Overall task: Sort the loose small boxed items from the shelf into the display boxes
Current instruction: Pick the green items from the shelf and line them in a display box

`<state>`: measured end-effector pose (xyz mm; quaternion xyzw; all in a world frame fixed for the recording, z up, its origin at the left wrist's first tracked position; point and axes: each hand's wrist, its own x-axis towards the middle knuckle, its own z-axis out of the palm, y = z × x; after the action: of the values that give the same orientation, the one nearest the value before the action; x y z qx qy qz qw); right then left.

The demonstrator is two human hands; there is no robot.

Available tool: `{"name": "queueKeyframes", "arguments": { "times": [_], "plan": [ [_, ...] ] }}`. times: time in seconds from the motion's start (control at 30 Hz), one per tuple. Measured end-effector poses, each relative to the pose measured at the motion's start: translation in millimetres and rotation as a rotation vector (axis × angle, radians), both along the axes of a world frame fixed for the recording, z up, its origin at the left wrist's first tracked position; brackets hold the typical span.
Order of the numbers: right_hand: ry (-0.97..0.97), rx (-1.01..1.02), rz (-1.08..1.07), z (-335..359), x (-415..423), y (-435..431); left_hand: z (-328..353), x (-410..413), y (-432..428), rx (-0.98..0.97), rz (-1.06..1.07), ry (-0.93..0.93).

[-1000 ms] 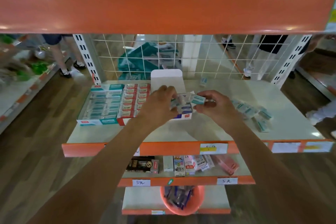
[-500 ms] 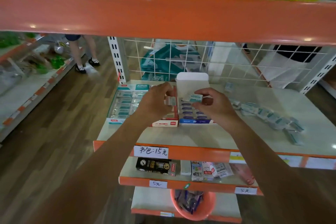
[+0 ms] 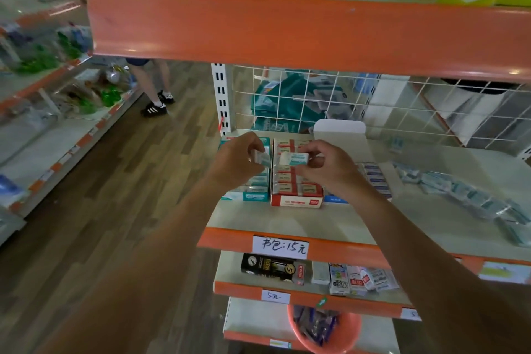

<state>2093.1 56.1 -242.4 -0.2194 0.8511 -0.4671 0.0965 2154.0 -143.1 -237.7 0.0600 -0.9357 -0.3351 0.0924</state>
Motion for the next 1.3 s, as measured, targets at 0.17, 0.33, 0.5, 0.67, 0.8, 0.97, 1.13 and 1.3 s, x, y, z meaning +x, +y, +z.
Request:
{"name": "queueKeyframes", "arguments": {
  "times": [0.17,0.33,0.5,0.67,0.8,0.97,1.13,1.3],
  "plan": [
    [0.117,0.09,0.031,0,4,-22,-3,6,-24,-0.046,0.015,-0.02],
    [0.357,0.228,0.059,-4,1,-48,-8,9,-42,-0.102,0.035,-0.081],
    [0.514,0.414,0.102,-9,-4,-70,-13,10,-55,-0.195,0.067,-0.128],
    [0.542,0.476,0.105,-11,-4,-84,-21,8,-64,-0.256,0.102,-0.126],
    [0.533,0.538,0.108,-16,-6,-90,-28,6,-69,-0.284,0.069,-0.099],
    [0.532,0.679,0.077,-19,-9,-94,-37,-4,-70,-0.379,-0.005,-0.041],
    [0.586,0.751,0.037,-23,-10,-102,-42,-7,-73,-0.406,-0.071,-0.017],
    [0.606,0.734,0.049,-26,-11,-102,-43,-11,-72,-0.428,-0.088,-0.032]
  ]
}}
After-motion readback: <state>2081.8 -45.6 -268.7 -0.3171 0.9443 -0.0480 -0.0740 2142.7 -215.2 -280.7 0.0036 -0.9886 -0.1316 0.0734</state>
